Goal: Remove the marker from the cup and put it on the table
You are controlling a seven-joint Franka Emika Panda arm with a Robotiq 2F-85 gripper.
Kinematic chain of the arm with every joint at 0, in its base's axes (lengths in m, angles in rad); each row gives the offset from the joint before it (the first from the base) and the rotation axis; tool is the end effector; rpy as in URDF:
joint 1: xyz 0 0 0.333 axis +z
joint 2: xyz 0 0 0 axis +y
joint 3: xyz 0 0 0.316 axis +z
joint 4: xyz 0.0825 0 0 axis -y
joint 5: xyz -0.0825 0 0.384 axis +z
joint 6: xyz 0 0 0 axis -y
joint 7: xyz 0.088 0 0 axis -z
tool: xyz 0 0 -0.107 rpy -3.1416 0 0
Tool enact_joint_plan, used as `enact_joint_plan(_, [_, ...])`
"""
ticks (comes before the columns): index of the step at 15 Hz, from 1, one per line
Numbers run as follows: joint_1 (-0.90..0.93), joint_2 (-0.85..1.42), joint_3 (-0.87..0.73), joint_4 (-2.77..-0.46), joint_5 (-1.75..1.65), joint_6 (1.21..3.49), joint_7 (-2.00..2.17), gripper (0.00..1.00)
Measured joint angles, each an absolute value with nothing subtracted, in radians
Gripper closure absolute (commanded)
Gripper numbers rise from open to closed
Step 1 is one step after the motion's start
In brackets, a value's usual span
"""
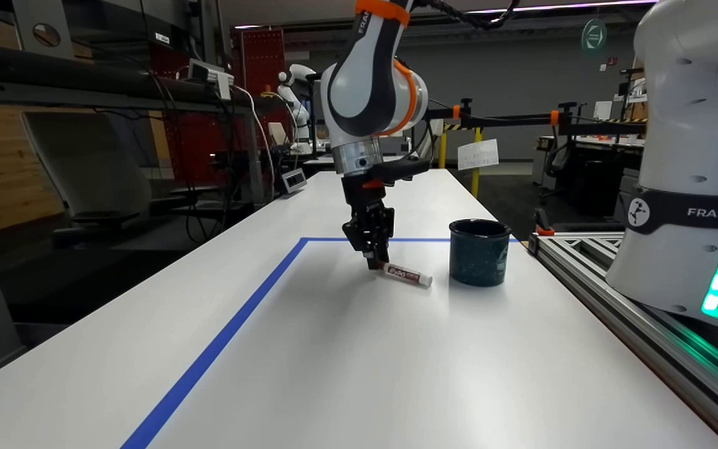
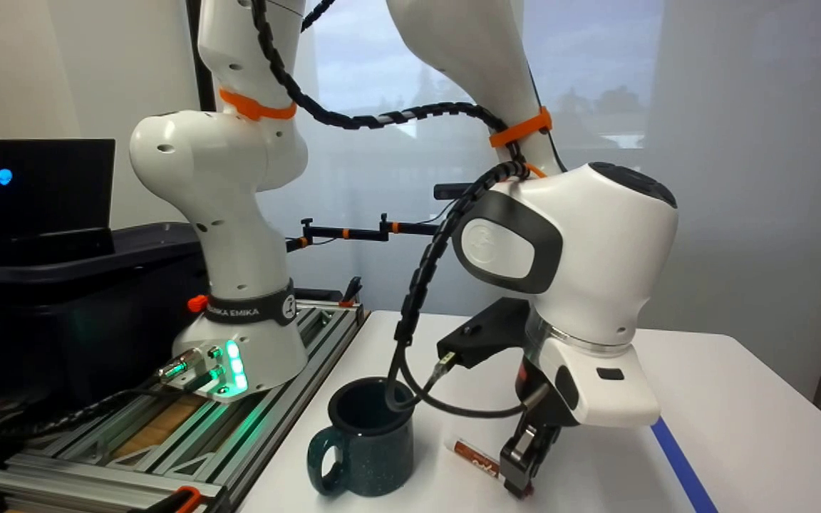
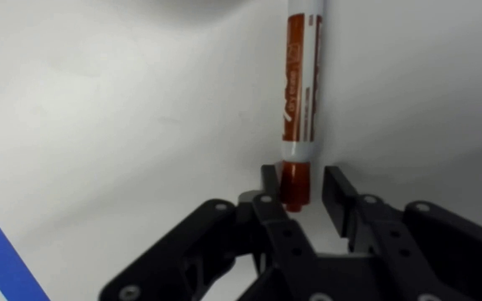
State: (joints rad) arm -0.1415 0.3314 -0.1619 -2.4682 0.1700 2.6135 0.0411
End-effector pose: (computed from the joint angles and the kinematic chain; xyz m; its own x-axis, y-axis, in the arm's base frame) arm 0.4310 -0.1447 0.1516 0.8659 -0.4678 -0.1775 -0.4750 -0.8800 0.0017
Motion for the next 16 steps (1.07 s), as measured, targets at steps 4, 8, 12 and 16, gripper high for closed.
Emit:
enact_joint_plan(4, [-0.141,0.303,-0.146,-2.499,0.168,2.650,0.036,0.03])
enact_joint_plan(8, [-0.120,0.177,-0.143,-2.547,0.111,2.650,0.034,0.00])
enact_joint_plan(12, [-0.091,0.009,-0.120,-2.618,0.008,2.648,0.032,0.00])
enact_joint_plan(16, [-0.078,-0.122,-0.086,-2.671,-0.007,2.605,0.019,0.00])
